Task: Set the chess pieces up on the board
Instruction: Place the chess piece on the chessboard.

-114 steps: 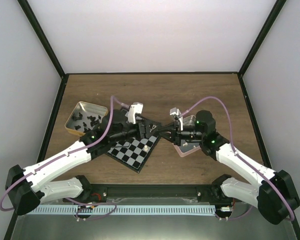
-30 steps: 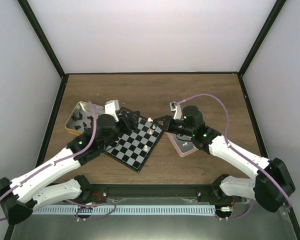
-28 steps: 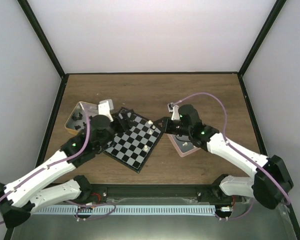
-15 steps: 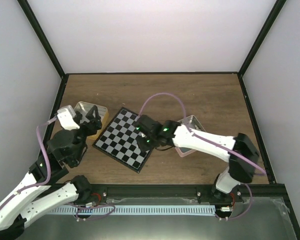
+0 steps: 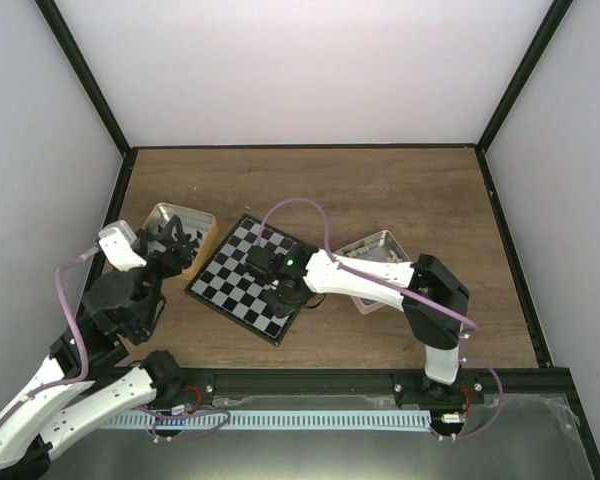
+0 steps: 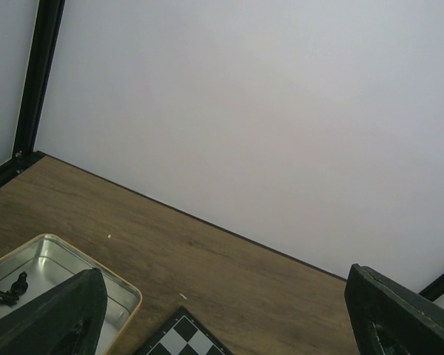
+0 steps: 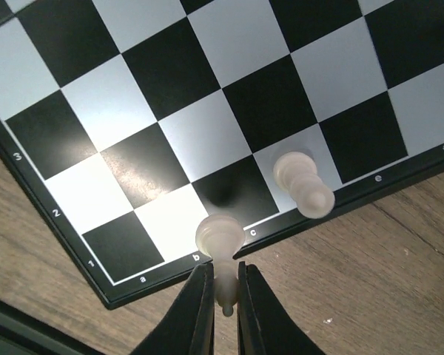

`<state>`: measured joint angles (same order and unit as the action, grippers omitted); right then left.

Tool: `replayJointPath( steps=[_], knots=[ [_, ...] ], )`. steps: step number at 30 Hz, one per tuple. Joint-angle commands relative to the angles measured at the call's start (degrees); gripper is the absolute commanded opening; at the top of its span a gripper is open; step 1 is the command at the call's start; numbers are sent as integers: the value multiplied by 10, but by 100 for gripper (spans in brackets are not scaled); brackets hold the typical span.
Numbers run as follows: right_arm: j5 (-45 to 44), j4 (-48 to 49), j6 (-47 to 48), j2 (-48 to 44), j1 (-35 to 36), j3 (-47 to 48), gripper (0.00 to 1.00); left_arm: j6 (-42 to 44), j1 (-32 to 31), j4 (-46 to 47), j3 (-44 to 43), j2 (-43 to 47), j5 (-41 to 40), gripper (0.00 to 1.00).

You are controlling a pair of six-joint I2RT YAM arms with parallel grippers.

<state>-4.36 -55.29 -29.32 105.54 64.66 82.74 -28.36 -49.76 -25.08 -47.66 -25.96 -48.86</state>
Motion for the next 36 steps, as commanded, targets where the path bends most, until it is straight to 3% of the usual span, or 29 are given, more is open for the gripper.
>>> replayJointPath(
  steps=[1,13,19,22,26,32,36],
  knots=[
    [-20,-18,5,29,2,31,1,-4,1,0,9,15,-11,90],
    [-47,-33,15,69,1,56,2,-8,1,-1,17,32,-14,90],
    [-41,-33,20,65,2,58,20,-8,1,-2,16,28,-15,90],
    [-32,-26,22,58,2,59,22,-8,1,-2,17,24,-15,90],
    [-29,-14,23,54,1,55,20,-9,1,-4,16,22,-15,90],
    [-27,-3,22,57,2,48,8,-8,1,-4,16,20,-15,90],
    [-27,6,21,56,2,42,7,-8,2,-4,17,18,-15,90]
  ],
)
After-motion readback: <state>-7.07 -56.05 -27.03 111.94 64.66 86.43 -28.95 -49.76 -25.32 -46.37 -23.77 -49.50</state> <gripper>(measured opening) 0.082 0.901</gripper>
